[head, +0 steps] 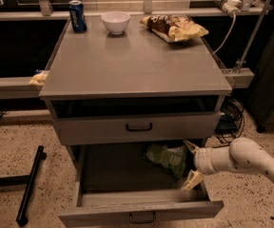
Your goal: Place green rice chip bag into middle drawer
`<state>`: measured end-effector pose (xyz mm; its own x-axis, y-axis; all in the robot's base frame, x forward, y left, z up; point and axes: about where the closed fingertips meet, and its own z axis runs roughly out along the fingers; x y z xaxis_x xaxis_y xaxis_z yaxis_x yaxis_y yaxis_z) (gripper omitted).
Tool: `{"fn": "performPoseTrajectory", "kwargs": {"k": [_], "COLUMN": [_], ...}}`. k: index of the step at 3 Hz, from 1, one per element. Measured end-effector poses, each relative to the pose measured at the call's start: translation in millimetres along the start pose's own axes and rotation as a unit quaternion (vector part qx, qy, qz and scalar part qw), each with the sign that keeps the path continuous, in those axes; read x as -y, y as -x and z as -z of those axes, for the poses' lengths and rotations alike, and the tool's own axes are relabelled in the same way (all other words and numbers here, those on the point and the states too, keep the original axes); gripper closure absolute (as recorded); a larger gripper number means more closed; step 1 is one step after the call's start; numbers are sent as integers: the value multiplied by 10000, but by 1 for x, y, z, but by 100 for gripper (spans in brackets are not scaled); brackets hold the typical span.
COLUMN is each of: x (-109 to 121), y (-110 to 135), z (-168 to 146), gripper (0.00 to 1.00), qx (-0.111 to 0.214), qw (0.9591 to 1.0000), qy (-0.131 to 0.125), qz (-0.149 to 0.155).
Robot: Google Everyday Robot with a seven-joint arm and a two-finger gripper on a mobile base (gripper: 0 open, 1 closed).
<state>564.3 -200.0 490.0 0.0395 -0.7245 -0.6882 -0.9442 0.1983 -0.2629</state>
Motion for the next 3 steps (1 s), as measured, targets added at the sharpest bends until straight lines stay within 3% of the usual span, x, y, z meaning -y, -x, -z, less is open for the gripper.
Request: {"fn": "performPoseTrajectory", "kwargs": {"k": [1, 2, 3], "x": [-20, -43, -46], "y": [-30, -57, -61], "z": [33, 70, 74], "gripper": [0, 0, 0], "qx": [-360, -825, -889], "qw": [9980, 9912, 9895], "qy": [-34, -40, -36], "qz": [-525, -1032, -1136]}}
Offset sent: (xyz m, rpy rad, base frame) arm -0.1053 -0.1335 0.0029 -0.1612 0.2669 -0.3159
